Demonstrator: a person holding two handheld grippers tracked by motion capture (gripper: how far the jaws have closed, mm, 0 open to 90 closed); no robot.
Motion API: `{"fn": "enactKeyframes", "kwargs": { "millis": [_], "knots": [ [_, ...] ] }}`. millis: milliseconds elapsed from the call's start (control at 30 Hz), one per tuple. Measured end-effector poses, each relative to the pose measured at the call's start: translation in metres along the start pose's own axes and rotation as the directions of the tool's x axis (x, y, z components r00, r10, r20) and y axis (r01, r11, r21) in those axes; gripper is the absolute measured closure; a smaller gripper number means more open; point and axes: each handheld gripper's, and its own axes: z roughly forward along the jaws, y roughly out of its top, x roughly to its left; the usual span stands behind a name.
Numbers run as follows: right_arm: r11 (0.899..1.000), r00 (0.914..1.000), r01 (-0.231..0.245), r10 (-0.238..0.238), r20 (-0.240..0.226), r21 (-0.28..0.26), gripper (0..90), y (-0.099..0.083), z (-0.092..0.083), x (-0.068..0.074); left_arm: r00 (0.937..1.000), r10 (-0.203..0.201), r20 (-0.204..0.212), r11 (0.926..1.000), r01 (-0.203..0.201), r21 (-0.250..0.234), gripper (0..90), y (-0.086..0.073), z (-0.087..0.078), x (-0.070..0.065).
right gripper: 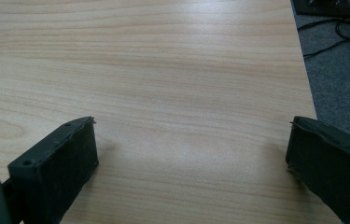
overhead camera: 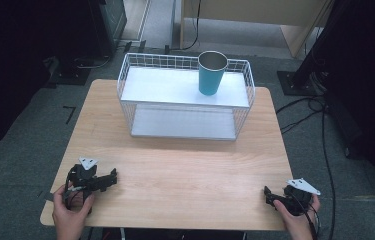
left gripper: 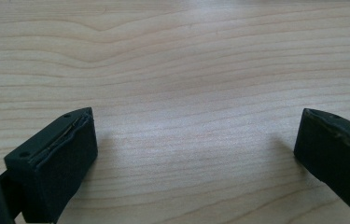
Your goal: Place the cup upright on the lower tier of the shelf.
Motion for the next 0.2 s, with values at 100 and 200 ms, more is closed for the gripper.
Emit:
{"fn": "enactKeyframes", "kwargs": {
  "millis": [100,200],
  "knots": [
    [1.0,1.0,-0.001,0.001,0.0,0.0,1.8,0.0,0.0,0.0,1.0,0.0,0.0,1.0,0.0,0.0,0.0,0.0,0.0,0.0],
    [1.0,1.0,0.0,0.0,0.0,0.0,1.8,0.0,0.0,-0.0001,1.0,0.0,0.0,1.0,0.0,0.0,0.0,0.0,0.0,0.0]
  ]
}}
